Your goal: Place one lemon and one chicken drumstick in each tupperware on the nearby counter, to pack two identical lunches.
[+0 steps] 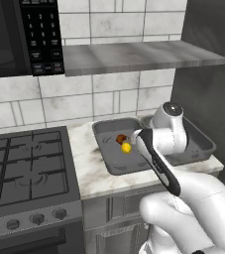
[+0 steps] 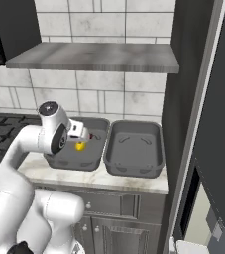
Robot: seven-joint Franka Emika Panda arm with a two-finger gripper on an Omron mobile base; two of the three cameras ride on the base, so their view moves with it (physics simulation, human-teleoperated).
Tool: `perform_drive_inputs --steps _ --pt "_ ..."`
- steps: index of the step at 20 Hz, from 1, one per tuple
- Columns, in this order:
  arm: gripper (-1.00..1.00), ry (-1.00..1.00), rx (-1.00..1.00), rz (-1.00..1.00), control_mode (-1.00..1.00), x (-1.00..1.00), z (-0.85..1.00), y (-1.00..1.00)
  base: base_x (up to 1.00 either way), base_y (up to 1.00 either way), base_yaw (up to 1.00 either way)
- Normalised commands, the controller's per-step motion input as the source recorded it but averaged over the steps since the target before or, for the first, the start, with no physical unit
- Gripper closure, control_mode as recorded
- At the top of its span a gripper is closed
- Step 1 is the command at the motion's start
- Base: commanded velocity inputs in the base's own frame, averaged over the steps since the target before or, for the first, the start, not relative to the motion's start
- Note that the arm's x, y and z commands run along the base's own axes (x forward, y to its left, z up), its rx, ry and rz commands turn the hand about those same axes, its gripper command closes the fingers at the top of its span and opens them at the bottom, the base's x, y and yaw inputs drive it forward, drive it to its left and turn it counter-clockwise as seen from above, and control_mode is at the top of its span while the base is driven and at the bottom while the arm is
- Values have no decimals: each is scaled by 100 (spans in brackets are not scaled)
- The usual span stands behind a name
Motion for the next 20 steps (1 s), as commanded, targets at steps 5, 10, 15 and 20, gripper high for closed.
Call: perform_drive_inputs --steps 5,10,15,20 --pt "-100 -32 0 0 -100 -96 82 -11 0 0 0" --pt "-100 -14 0 0 100 -38 31 -3 -60 -14 0" --pt "-100 0 0 0 100 0 0 0 -100 -47 0" --pt "-100 0 0 0 100 0 0 0 -100 -51 0"
